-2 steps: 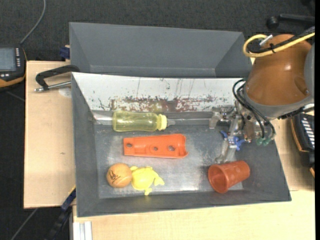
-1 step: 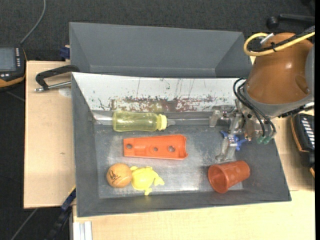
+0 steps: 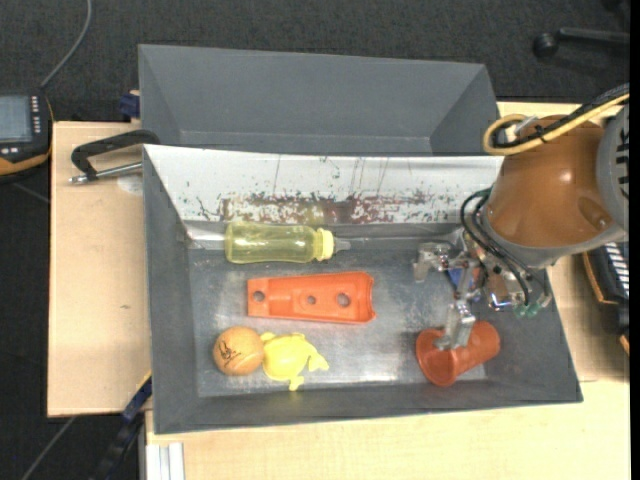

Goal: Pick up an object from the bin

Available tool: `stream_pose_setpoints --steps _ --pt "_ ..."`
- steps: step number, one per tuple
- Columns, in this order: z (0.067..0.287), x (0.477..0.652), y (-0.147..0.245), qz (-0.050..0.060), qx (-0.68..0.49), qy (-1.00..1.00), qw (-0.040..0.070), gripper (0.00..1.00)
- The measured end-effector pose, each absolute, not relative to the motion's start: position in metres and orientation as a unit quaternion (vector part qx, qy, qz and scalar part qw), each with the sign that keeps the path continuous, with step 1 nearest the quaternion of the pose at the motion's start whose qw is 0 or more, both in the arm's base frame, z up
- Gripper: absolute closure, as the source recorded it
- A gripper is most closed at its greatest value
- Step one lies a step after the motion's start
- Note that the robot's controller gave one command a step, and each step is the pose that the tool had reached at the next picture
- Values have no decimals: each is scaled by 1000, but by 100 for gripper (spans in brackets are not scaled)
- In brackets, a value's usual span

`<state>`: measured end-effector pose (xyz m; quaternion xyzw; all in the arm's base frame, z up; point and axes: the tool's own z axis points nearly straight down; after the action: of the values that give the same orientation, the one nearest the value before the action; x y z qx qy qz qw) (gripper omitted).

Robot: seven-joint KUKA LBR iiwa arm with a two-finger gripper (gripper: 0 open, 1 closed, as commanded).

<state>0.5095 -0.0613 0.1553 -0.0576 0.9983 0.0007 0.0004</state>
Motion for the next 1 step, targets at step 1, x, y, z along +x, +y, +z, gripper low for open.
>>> stream_pose_setpoints --steps 1 --pt "152 496 -113 0 -200 980 3 0"
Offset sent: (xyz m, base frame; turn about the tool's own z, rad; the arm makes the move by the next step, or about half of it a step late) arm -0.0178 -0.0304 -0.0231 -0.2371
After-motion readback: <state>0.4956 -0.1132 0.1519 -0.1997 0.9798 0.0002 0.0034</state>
